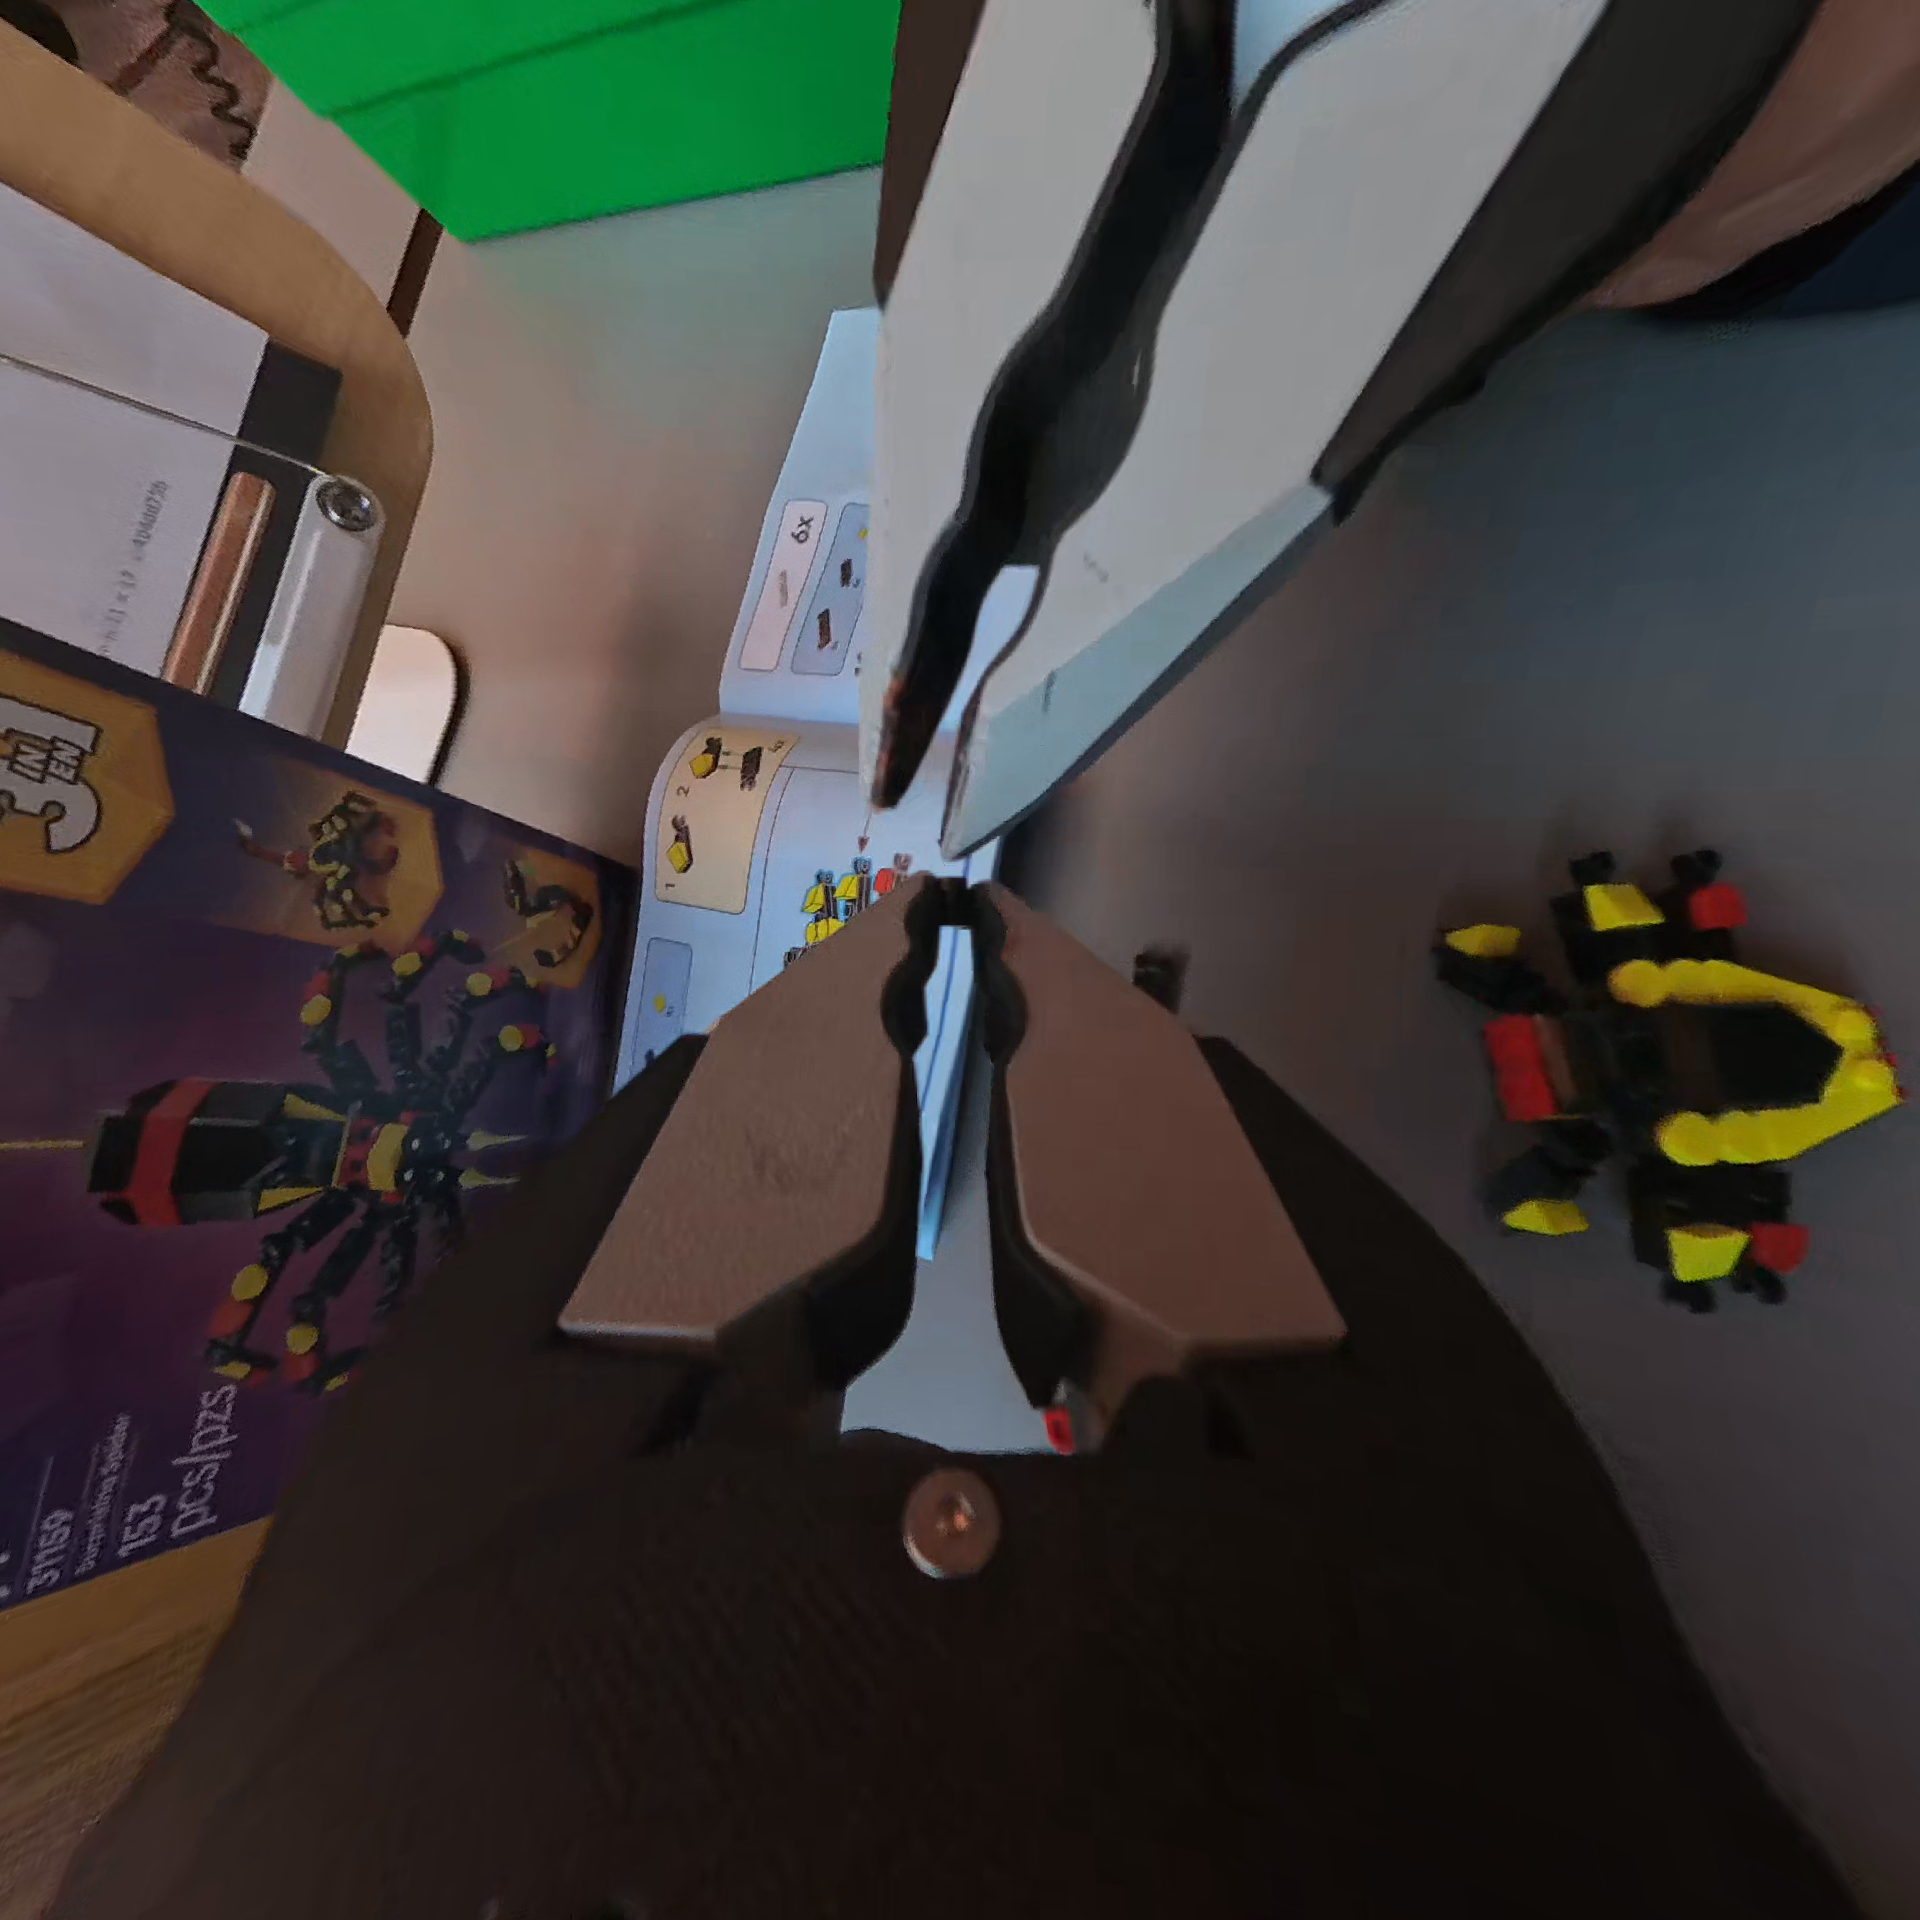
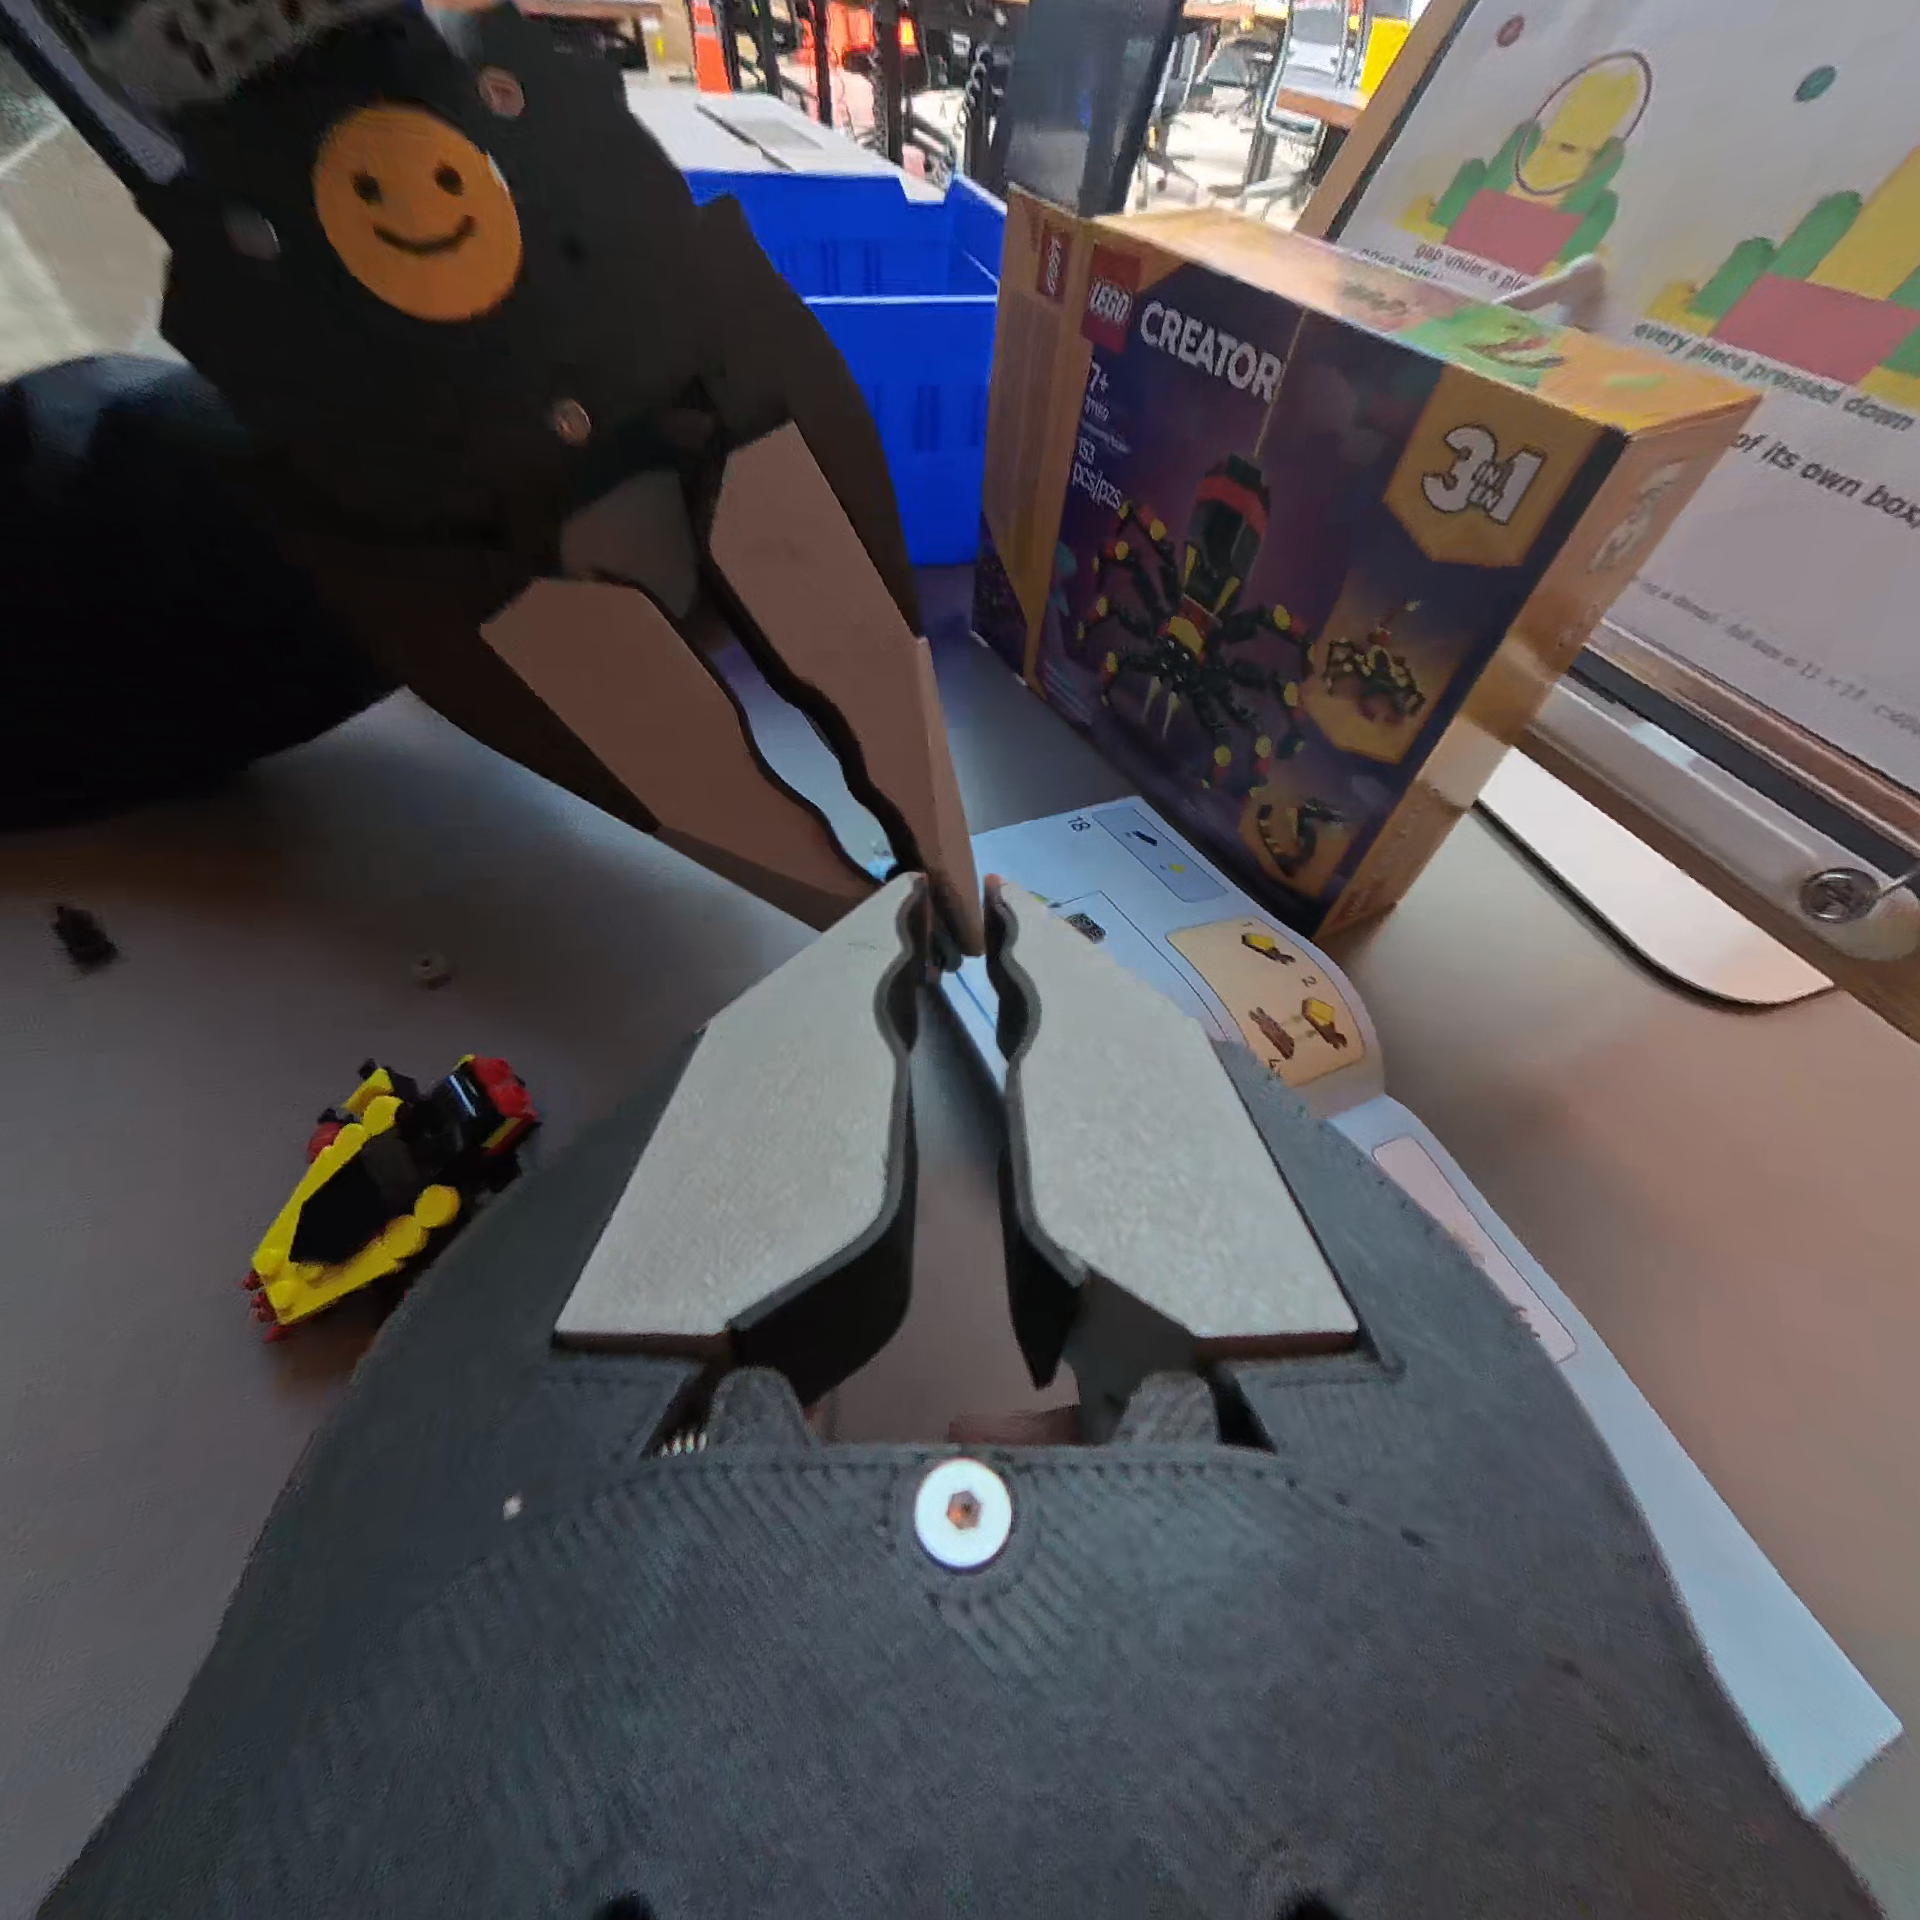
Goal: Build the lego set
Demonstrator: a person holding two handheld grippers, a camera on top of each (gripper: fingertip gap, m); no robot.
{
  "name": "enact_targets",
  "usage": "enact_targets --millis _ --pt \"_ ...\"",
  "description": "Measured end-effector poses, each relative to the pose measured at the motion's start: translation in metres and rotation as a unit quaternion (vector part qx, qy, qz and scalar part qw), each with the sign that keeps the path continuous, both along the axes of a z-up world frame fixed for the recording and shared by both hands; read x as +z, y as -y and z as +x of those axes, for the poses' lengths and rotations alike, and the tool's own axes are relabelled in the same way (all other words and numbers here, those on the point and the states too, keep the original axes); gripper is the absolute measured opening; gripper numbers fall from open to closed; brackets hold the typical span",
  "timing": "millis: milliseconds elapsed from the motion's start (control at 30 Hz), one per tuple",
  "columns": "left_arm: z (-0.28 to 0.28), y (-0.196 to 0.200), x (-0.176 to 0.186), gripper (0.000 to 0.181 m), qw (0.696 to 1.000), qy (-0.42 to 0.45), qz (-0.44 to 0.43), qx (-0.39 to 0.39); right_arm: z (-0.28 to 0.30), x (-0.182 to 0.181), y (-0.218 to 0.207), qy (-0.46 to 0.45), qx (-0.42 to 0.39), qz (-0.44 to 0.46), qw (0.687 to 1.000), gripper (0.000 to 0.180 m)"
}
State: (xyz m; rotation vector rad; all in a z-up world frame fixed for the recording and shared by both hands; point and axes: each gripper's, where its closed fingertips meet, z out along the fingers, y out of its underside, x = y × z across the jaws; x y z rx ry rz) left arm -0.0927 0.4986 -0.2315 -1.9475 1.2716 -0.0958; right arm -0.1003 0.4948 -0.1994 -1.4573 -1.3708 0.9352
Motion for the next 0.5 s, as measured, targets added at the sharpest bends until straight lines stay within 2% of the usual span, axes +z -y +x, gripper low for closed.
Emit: enact_targets --millis 500 --pt "0.008 -0.011 0.015 0.003 0.991 -0.041 0.126 0.007 0.005 0.007 -0.014 -0.023 -0.032 -0.064 0.997 0.035"
